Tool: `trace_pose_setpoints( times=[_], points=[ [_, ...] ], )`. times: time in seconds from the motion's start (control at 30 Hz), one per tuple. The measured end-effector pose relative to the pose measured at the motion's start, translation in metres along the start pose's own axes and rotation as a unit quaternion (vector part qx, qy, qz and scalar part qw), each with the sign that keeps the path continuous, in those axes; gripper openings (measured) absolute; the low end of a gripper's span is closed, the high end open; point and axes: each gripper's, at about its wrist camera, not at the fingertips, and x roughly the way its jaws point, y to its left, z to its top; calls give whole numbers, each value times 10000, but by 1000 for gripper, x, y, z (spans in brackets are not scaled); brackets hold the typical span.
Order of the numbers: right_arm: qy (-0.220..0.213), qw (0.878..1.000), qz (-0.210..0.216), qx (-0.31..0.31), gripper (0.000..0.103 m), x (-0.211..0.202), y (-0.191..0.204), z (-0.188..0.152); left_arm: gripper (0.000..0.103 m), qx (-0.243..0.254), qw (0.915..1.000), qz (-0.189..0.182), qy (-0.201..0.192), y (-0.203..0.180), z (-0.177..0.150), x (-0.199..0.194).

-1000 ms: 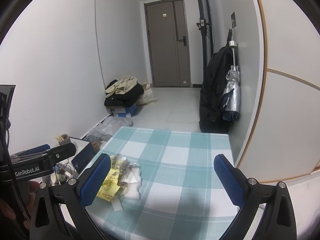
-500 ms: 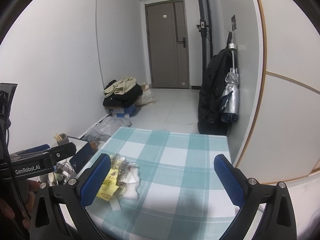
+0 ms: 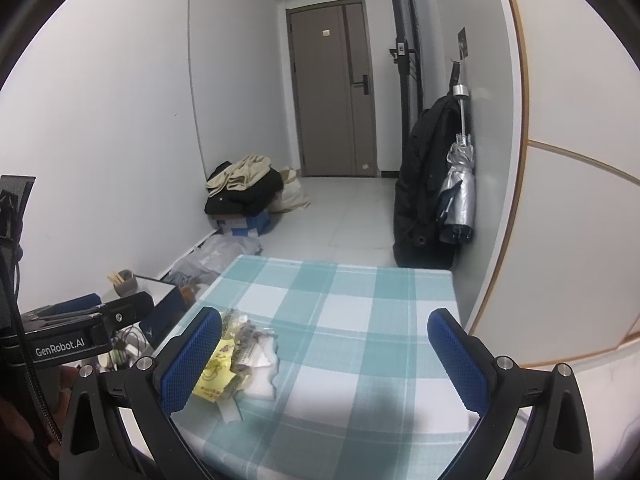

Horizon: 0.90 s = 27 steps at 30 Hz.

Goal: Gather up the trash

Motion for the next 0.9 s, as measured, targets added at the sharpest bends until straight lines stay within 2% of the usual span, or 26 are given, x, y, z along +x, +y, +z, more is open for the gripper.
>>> trace_pose_setpoints(
  times=[0.67, 0.9],
  points=[
    [47, 10000, -12, 51, 103, 2, -3, 0, 102, -93, 9999, -28, 125, 3, 1, 5],
    [159, 9998, -18, 104, 103, 7, -7, 0, 102, -117, 9993, -97, 355, 5, 1, 15]
  ],
)
